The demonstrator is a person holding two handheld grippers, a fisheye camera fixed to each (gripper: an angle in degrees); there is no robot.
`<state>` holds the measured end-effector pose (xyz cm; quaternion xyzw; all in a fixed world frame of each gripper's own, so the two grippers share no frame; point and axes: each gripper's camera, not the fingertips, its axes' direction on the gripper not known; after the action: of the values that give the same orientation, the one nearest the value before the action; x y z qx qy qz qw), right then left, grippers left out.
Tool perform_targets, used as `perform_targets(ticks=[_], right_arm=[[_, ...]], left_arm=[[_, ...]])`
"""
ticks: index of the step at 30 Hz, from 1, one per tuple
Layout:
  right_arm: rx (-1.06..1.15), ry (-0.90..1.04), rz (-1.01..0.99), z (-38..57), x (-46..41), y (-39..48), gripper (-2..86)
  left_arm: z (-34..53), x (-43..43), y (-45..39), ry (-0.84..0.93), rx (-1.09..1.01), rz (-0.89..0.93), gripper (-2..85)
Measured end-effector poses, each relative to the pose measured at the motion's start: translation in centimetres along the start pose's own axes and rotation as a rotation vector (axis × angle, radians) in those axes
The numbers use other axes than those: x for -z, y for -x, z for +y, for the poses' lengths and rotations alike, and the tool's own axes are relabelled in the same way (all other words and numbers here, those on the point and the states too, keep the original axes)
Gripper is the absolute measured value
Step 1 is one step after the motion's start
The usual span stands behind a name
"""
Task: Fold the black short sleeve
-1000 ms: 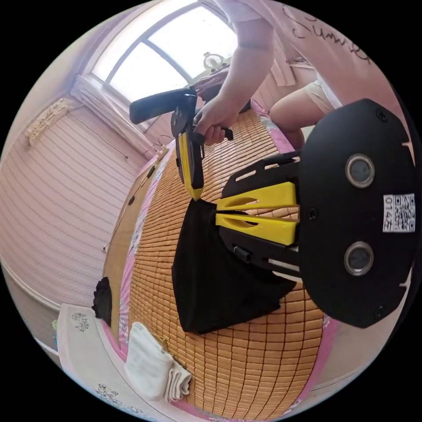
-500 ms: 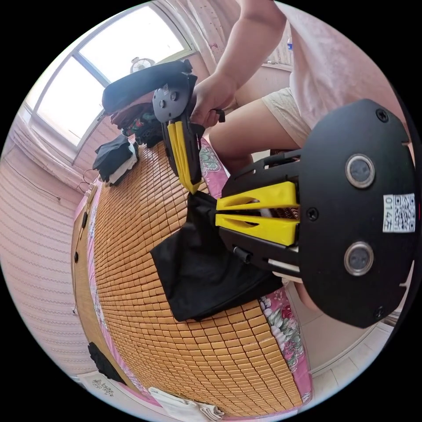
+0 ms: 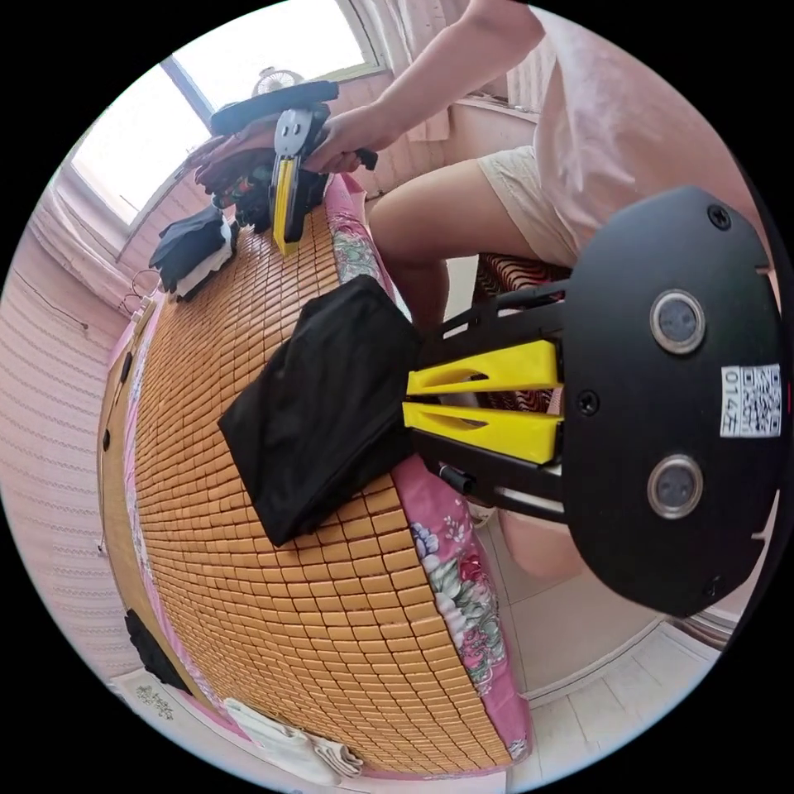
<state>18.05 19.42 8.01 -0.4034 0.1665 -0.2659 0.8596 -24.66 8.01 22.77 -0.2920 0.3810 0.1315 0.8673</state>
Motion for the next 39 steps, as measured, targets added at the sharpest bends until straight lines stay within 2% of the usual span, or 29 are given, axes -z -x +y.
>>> perform_targets(ticks=[6,13,18,22,29,31,36,39], right_arm=[[0.207,0.07,-0.183,1.4,-1.6,6.3,8.4],[0.381,0.158,-0.172,1.6,-4.2,13.3,10.4],[0.332,0.22,-0.155,1.1,-5.8,14.3,11.3],[0.325,0.199,-0.031,1.9,-5.9,14.8,7.5],[0.342,0.198,0.071,3.8,-5.3,15.2,4.7],[0.329,0.204,0.01,4.3,-4.3,14.0,1.1],[0.239,0.162,-0.184,5.5,-0.5,8.9,-0.4],[0.166,0.111,-0.167,6.9,2.1,5.5,-0.8]], left_arm=[[-0.8,-5.7,1.3,0.136,0.043,-0.099,5.7],[-2.5,-9.6,1.3,0.153,0.029,-0.077,6.0],[-3.5,-11.5,2.0,0.163,0.038,-0.057,6.2],[-4.3,-13.4,2.6,0.186,0.033,-0.049,6.5],[-5.0,-17.1,3.0,0.265,0.019,-0.016,7.0],[-5.3,-17.8,2.8,0.282,-0.001,-0.023,7.2],[-5.9,-18.4,2.6,0.261,-0.008,0.003,6.9],[-6.1,-18.8,2.3,0.253,-0.01,-0.024,5.7]])
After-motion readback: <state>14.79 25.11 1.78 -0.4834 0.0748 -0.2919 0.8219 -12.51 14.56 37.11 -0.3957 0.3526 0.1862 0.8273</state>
